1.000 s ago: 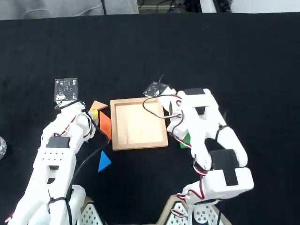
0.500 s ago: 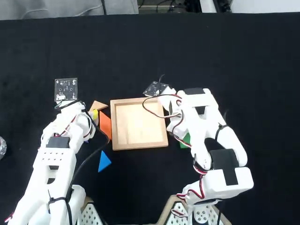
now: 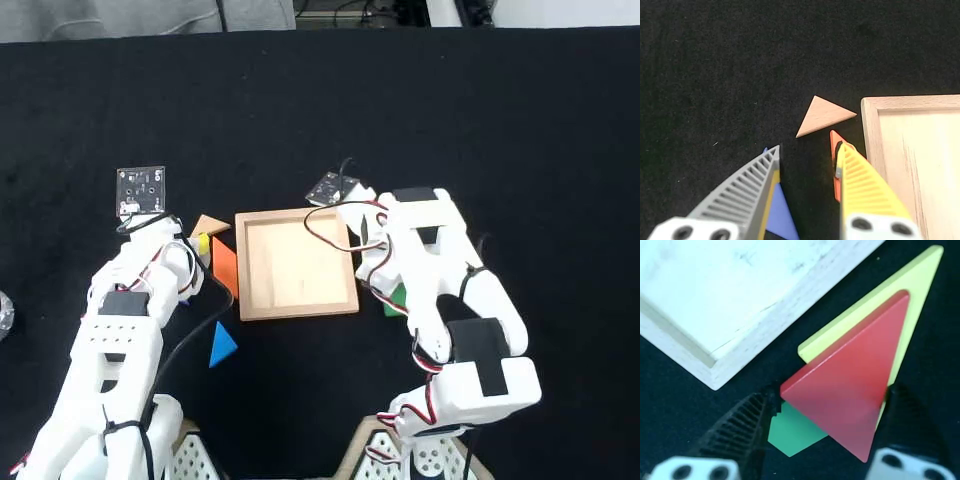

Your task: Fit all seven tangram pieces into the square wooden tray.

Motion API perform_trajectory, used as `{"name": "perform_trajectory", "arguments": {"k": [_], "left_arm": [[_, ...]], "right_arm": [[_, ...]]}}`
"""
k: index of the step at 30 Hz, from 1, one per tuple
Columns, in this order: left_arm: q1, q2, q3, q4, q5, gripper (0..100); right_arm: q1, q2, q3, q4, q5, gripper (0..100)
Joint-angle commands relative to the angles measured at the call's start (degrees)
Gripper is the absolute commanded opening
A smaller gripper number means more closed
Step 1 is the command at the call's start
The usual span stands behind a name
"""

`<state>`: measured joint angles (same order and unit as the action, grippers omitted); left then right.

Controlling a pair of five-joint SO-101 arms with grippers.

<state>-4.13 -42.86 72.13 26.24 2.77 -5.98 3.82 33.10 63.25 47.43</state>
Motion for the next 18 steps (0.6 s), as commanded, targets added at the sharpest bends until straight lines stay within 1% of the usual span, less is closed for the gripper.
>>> {"name": "perform_trajectory", "arguments": {"k": [1,3,9,15,18], "left_arm": [[-0.22,-1.05,-0.40,-0.97,0.09,19],[-0.22,-1.05,-0.40,-0.97,0.09,19],[-0.22,-1.05,-0.40,-0.97,0.18,19],[-0.22,-1.05,-0.40,-0.97,0.18,19],[-0.22,-1.05,-0.40,-0.97,0.18,19]], "right_arm": [[-0.09,-0.22,-2.77,0.44,0.26,33.2],[-0.18,-0.22,-2.86,0.44,0.00,33.3],[-0.26,-0.22,-4.09,0.44,-4.04,33.3],[-2.99,-0.22,-4.09,0.62,-4.04,33.3],[-3.60,-0.22,-4.35,0.53,-6.33,33.3]]}}
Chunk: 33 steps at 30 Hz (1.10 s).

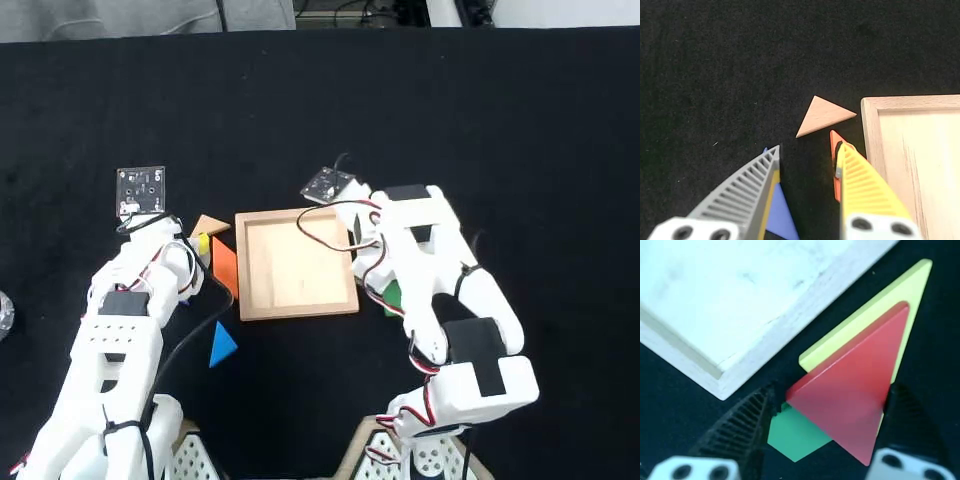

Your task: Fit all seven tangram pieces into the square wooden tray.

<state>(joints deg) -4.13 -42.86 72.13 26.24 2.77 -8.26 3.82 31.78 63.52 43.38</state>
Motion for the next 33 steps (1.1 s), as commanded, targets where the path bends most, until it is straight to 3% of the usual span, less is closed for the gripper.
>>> {"name": "perform_trajectory", "arguments": {"k": [1,11,17,23,33], "left_arm": [[-0.22,-1.05,-0.40,-0.97,0.18,19],[-0.22,-1.05,-0.40,-0.97,0.18,19],[-0.22,-1.05,-0.40,-0.88,0.18,19],[-0.22,-1.05,-0.40,-0.88,0.18,19],[-0.22,-1.05,-0.40,-0.88,0.18,19]], "right_arm": [[-1.32,-0.22,-3.03,0.26,-2.90,33.3],[-1.05,-0.22,-2.95,0.18,-3.16,32.3],[-0.97,-0.22,-2.68,-1.23,-3.52,21.5],[-0.88,-0.84,-2.95,-0.70,-3.60,20.4],[-1.41,-14.99,-7.78,10.11,-1.93,20.4]]}}
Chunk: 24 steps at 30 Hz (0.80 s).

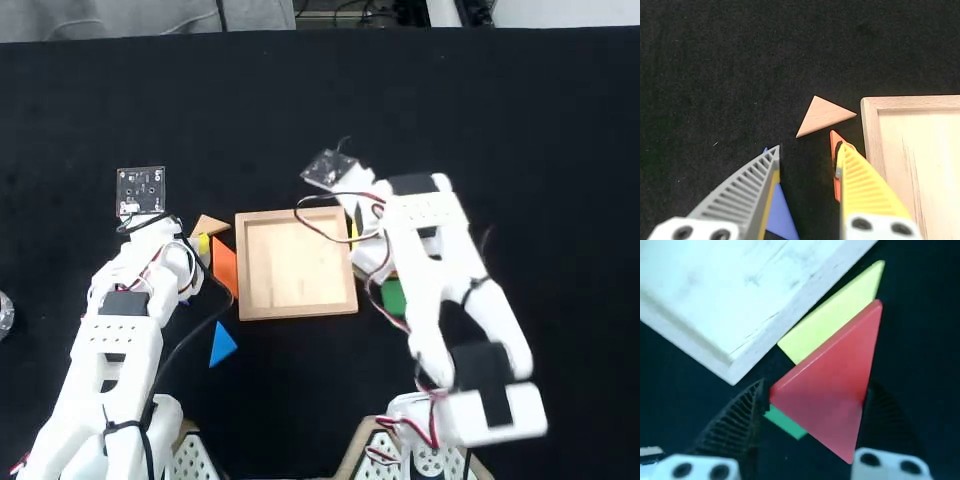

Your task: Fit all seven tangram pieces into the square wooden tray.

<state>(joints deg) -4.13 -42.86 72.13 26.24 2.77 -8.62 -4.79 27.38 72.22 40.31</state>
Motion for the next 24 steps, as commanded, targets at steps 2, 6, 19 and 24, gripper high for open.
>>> {"name": "perform_trajectory", "arguments": {"k": [2,6,19,24], "left_arm": [[-0.31,-1.05,-0.40,-0.88,0.18,19],[-1.89,-1.76,1.45,-0.79,0.00,19],[-21.58,-1.76,2.33,6.86,-7.21,19],[-19.74,-1.67,4.70,1.41,-6.95,19]], "right_arm": [[-2.81,-9.01,-3.12,1.85,5.19,20.4],[-12.66,-11.74,-1.45,4.84,13.27,20.5],[-26.90,2.95,-15.08,11.16,26.20,20.5],[-26.55,14.37,-22.37,11.25,27.08,20.2]]}}
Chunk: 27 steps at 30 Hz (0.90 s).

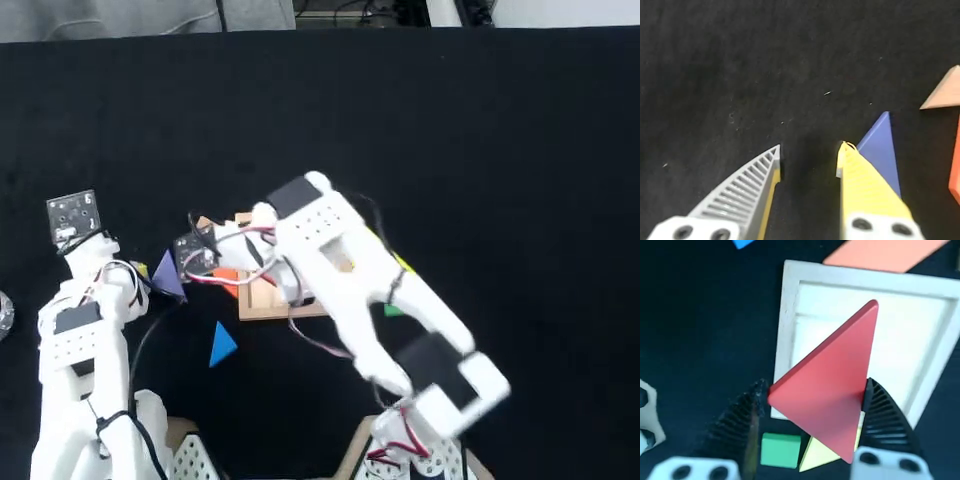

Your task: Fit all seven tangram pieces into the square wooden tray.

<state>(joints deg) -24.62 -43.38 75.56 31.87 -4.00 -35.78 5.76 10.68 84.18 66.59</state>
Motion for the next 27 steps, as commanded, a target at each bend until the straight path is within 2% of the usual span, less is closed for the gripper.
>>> {"name": "perform_trajectory", "arguments": {"k": [1,6,9,13,17,19,27], "left_arm": [[0.92,-1.14,1.63,-5.01,-0.18,19],[1.10,-1.14,1.89,-5.45,-0.09,19],[1.10,-1.14,1.89,-5.63,-0.09,19],[1.10,-1.14,1.89,-5.63,-0.09,19],[1.10,-1.14,1.98,-5.63,-0.09,19],[1.10,-1.14,1.98,-5.63,-0.09,19],[1.54,-1.14,1.98,-5.63,-0.09,19]], "right_arm": [[0.62,5.67,-6.90,-0.70,0.88,20.2],[2.99,10.86,-11.65,-0.70,0.97,20.1],[3.16,11.03,-11.82,-0.53,4.31,20.1],[3.43,11.03,-11.91,2.64,12.04,20.1],[3.78,11.03,-12.26,8.62,25.23,20.1],[3.69,10.95,-12.35,10.90,29.19,20.1],[3.60,11.21,-12.35,11.25,26.20,20.5]]}}
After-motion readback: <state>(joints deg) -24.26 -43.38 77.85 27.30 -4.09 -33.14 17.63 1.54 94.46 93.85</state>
